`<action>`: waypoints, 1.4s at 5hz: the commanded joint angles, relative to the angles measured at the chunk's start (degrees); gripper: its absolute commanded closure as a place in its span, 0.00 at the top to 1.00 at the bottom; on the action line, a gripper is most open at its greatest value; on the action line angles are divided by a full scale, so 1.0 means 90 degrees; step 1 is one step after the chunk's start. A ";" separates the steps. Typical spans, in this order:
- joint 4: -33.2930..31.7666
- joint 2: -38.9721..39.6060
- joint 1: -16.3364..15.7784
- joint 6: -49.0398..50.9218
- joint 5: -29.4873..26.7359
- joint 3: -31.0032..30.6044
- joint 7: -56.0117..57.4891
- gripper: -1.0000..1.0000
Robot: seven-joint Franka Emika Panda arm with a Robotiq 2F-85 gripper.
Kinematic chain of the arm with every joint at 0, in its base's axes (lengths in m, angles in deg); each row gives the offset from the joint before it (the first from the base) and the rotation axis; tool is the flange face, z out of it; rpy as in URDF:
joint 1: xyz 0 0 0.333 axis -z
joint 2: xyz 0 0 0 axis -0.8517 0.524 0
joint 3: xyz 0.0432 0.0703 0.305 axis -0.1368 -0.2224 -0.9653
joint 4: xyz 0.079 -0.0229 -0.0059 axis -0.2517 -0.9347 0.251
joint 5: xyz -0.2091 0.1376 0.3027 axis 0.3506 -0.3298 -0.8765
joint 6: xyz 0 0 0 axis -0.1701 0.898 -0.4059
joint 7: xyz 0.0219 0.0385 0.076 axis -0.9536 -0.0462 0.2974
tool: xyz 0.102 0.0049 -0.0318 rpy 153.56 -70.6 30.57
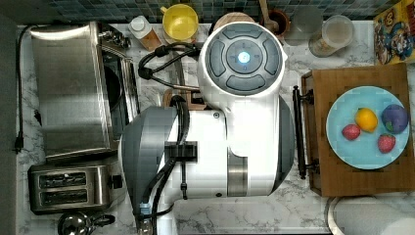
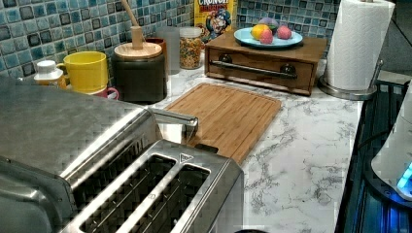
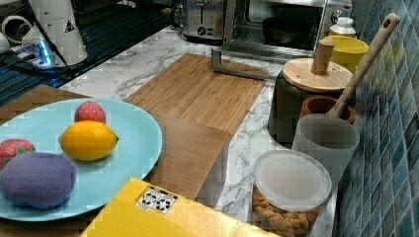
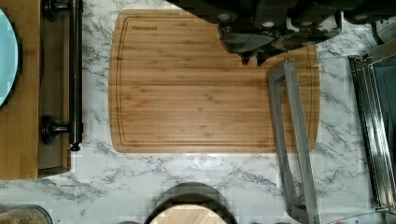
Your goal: Close the oven.
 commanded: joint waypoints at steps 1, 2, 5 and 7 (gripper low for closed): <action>0.0011 -0.0072 0.0000 0.0000 0.0001 0.0001 -0.0001 0.00; 0.0011 -0.0072 -0.0002 0.0000 0.0001 0.0003 0.0002 0.00; 0.0012 0.1088 0.0187 0.0050 -0.0572 0.0214 0.0848 0.00; -0.0104 0.1641 0.0328 -0.0472 -0.1135 0.0234 0.1305 0.00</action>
